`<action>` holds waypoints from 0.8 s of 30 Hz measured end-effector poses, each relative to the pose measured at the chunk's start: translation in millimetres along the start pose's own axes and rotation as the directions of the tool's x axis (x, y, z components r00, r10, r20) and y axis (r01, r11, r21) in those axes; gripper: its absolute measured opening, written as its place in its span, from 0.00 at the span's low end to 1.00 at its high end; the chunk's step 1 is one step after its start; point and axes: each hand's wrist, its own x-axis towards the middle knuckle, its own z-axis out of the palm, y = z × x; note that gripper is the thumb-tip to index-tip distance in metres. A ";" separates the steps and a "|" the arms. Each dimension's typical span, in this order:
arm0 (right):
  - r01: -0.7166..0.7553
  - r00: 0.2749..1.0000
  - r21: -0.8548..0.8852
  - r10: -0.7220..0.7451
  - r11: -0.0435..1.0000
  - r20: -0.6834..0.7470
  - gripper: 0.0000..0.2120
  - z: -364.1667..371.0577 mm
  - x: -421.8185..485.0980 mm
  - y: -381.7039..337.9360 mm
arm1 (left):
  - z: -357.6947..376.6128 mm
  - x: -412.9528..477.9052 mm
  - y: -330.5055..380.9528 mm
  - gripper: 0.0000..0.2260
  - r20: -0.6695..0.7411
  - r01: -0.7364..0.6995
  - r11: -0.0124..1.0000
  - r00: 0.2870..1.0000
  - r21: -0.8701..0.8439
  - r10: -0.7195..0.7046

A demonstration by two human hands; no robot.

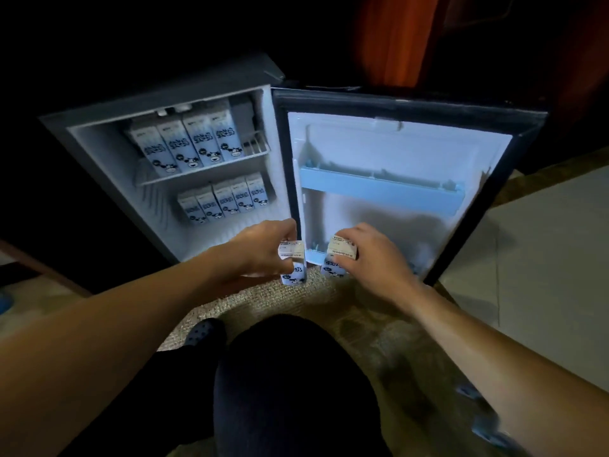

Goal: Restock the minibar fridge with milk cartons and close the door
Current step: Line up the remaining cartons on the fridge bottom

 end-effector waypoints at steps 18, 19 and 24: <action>0.253 0.934 -0.065 -0.226 0.965 0.277 0.15 118.5 160.1 -97.3 | -21.4 -19.3 -177.1 0.18 -0.155 0.257 0.966 0.953 -0.033 -0.259; 0.258 0.933 -0.059 -0.233 0.964 0.273 0.15 128.6 168.2 -98.3 | -19.5 -17.3 -187.1 0.18 -0.173 0.267 0.962 0.947 -0.052 -0.272; 0.259 0.933 -0.059 -0.234 0.964 0.273 0.13 177.2 212.9 -95.7 | -2.1 0.8 -234.3 0.14 -0.252 0.363 0.925 0.890 -0.110 -0.380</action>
